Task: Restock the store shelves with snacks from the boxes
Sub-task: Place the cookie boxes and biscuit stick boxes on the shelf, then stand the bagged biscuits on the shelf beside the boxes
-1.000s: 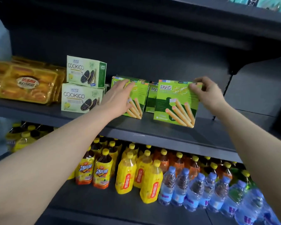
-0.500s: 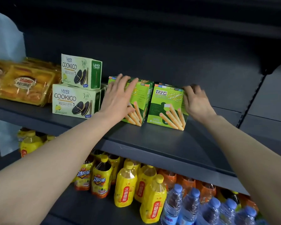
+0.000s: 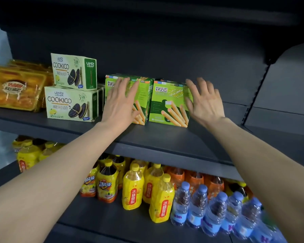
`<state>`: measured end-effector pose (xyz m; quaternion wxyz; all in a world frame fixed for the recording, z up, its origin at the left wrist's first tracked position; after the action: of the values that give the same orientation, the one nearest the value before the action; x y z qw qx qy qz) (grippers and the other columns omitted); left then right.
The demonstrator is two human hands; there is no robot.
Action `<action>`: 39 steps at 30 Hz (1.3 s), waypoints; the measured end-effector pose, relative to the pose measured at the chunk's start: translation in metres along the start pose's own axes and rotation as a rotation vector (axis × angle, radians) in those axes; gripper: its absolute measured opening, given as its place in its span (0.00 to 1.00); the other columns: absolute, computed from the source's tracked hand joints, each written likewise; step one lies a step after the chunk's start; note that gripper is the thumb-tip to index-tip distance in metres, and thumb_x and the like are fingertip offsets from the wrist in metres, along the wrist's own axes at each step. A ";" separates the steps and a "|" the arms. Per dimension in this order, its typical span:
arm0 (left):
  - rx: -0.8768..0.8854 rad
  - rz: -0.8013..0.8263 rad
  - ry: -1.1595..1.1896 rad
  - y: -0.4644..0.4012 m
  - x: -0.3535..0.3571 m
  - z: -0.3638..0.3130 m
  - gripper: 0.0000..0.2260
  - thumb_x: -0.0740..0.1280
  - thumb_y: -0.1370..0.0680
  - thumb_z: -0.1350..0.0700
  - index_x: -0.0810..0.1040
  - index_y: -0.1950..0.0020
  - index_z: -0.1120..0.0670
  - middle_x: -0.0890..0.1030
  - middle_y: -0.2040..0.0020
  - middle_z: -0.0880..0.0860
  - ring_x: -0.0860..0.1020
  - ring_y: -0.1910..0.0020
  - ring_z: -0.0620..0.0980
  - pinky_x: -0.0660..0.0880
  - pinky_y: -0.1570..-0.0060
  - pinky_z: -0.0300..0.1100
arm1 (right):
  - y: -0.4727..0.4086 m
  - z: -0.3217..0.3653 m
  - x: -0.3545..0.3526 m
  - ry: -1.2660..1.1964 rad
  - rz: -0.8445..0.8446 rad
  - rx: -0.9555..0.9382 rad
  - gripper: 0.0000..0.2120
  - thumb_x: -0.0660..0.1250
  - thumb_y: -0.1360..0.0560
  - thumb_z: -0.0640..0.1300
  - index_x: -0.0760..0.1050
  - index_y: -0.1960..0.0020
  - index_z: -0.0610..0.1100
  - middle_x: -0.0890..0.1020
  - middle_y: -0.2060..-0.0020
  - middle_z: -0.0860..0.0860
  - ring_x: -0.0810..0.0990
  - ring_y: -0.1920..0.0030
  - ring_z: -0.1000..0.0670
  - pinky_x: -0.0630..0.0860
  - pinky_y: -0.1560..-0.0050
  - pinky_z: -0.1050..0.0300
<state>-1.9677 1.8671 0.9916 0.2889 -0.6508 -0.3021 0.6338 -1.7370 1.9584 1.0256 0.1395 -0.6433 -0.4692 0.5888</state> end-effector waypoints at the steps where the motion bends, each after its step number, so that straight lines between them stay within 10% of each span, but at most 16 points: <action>1: 0.004 0.001 0.020 0.005 -0.004 -0.005 0.40 0.76 0.28 0.51 0.58 0.21 0.55 0.59 0.23 0.63 0.55 0.22 0.64 0.59 0.26 0.61 | 0.008 0.000 -0.008 0.012 0.006 0.005 0.25 0.56 0.20 0.54 0.63 0.25 0.45 0.70 0.32 0.39 0.71 0.37 0.34 0.73 0.46 0.40; 21: 0.257 0.029 0.415 0.228 -0.027 -0.182 0.21 0.65 0.24 0.50 0.72 0.32 0.55 0.72 0.34 0.58 0.69 0.32 0.59 0.65 0.31 0.51 | 0.350 -0.010 -0.107 0.084 0.174 0.106 0.22 0.58 0.20 0.49 0.70 0.30 0.42 0.74 0.35 0.37 0.73 0.39 0.35 0.72 0.45 0.42; 39: 0.184 0.787 0.462 0.580 0.199 -0.390 0.24 0.73 0.27 0.59 0.73 0.32 0.55 0.73 0.36 0.55 0.73 0.39 0.57 0.73 0.41 0.51 | 0.806 -0.091 0.034 -0.201 0.780 0.381 0.23 0.64 0.22 0.45 0.69 0.28 0.41 0.74 0.35 0.38 0.73 0.39 0.35 0.74 0.44 0.41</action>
<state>-1.5593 1.6438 0.4339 0.1429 -0.8116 0.0976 0.5581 -1.3066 1.5989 0.4391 -0.0234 -0.6745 -0.0856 0.7329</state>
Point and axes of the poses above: each hand's wrist, its own y-axis away from the middle knuckle, its own x-axis out of the palm, z = x × y, the point moved 7 cm from there along -y, towards the middle knuckle
